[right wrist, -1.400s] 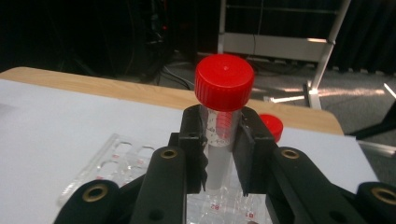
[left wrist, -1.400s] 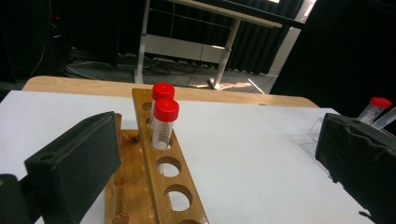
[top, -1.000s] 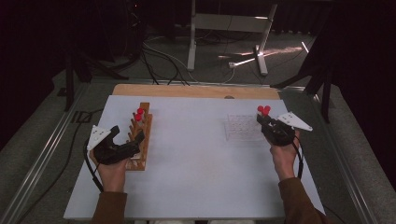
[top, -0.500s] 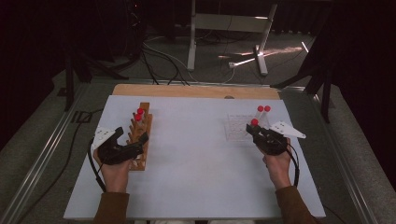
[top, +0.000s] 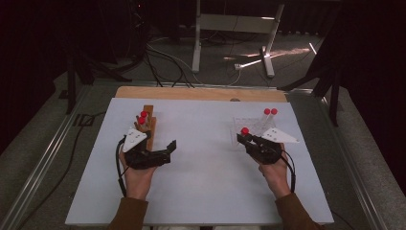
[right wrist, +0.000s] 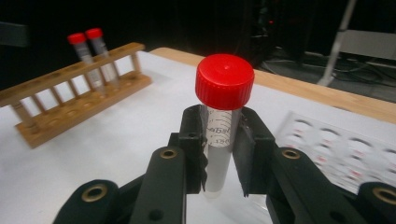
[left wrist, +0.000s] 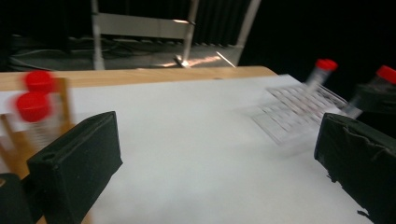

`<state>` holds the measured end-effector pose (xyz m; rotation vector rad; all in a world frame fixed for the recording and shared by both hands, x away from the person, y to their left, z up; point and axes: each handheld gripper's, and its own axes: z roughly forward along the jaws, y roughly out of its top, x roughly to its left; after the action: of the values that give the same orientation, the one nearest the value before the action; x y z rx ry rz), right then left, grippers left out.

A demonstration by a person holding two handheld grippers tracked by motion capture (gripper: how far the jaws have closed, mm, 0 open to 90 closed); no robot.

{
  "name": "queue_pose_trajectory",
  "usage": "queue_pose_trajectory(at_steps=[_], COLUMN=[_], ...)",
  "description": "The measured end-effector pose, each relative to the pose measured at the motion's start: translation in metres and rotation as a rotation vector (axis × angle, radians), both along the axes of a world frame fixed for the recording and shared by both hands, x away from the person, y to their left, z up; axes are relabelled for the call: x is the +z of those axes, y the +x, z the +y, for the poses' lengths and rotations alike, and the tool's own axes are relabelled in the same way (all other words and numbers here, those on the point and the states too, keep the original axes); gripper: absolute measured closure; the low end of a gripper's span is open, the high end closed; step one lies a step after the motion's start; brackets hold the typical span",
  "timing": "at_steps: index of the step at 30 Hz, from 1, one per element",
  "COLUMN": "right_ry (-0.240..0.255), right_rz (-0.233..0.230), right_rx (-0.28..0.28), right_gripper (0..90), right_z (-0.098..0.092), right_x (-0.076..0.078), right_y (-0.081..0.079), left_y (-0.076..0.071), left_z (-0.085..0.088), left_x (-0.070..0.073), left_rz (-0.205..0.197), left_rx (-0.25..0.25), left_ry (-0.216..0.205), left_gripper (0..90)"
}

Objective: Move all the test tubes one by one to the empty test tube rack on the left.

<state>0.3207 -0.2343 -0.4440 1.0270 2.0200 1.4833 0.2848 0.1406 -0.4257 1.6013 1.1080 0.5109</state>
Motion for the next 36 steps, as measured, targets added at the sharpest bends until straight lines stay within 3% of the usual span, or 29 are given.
queue_pose_trajectory(at_steps=[7, 16, 24, 30, 36], right_ry=[-0.022, -0.069, -0.074, -0.065, -0.073], right_rz=[-0.001, 0.025, 0.023, 0.022, 0.023], right_rx=[0.069, 0.138, 0.166, 0.178, 0.183], right_gripper=[73.4, 73.4, 73.4, 73.3, 73.4], right_z=[0.020, 0.049, 0.058, 0.061, 0.063], right_x=[0.003, -0.005, -0.005, -0.006, -0.006], right_y=[-0.009, -0.020, -0.025, -0.026, -0.027], left_y=[0.000, 0.001, 0.003, 0.004, 0.005], left_z=[-0.031, -0.072, -0.105, -0.115, -0.118], left_x=[0.007, 0.014, 0.008, 0.005, 0.004], left_rz=[-0.004, -0.026, -0.009, -0.013, -0.010], left_rx=[-0.089, -0.200, -0.280, -0.329, -0.347], left_ry=[0.027, 0.063, 0.097, 0.101, 0.090], left_gripper=[4.1, 8.7, 27.6, 52.5, 65.4])
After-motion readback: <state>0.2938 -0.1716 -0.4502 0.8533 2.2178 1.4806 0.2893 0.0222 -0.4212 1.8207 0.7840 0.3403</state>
